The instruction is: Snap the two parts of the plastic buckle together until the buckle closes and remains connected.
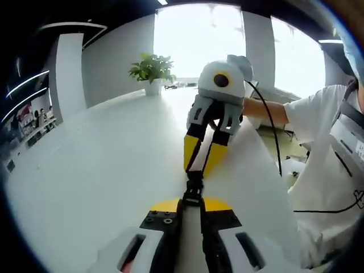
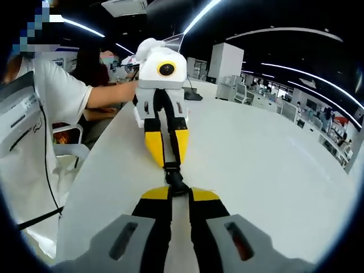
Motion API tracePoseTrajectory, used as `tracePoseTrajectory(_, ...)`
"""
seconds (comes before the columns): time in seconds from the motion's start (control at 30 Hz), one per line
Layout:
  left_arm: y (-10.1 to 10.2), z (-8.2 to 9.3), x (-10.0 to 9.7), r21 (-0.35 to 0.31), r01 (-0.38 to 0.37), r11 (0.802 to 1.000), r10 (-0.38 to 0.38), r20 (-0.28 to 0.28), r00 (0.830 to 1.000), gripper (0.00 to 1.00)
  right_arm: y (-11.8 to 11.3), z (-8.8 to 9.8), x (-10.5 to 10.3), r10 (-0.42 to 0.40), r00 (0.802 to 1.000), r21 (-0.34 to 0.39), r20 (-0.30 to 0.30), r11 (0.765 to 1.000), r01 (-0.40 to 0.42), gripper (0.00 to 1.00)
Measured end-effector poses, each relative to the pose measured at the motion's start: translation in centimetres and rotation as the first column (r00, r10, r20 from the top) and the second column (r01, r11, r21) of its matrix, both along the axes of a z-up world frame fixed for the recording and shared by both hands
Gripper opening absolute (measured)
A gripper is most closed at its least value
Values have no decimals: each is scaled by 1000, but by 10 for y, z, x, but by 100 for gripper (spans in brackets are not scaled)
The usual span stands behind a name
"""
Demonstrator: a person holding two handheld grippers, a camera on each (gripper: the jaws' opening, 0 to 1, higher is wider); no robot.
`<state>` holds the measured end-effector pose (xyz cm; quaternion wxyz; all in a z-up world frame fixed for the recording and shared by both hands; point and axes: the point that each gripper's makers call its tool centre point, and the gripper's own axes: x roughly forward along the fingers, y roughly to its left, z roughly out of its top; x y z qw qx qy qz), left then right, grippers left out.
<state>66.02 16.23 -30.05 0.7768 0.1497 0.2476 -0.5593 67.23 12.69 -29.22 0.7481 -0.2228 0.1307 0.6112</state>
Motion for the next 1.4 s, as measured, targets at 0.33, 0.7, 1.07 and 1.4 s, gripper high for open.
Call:
tracePoseTrajectory(0.33, -4, 1, -5, 42, -55, 998, 54, 16, 998, 11, 0, 2, 0, -109, 993, -31, 55, 993, 111, 9)
tracePoseTrajectory(0.7, -6, 1, -6, 47, -140, 989, 140, 11, 990, 11, -3, 2, -1, -230, 968, -49, 106, 971, 236, 8)
tracePoseTrajectory(1.07, -6, 2, -2, 56, -136, 989, 133, 42, 990, 11, -3, 1, -2, -230, 961, -52, 157, 969, 240, 9)
tracePoseTrajectory(1.4, -7, 0, 1, 62, -79, 995, 77, 39, 996, 11, -10, -3, -5, -76, 994, -4, -74, 997, 76, 16)
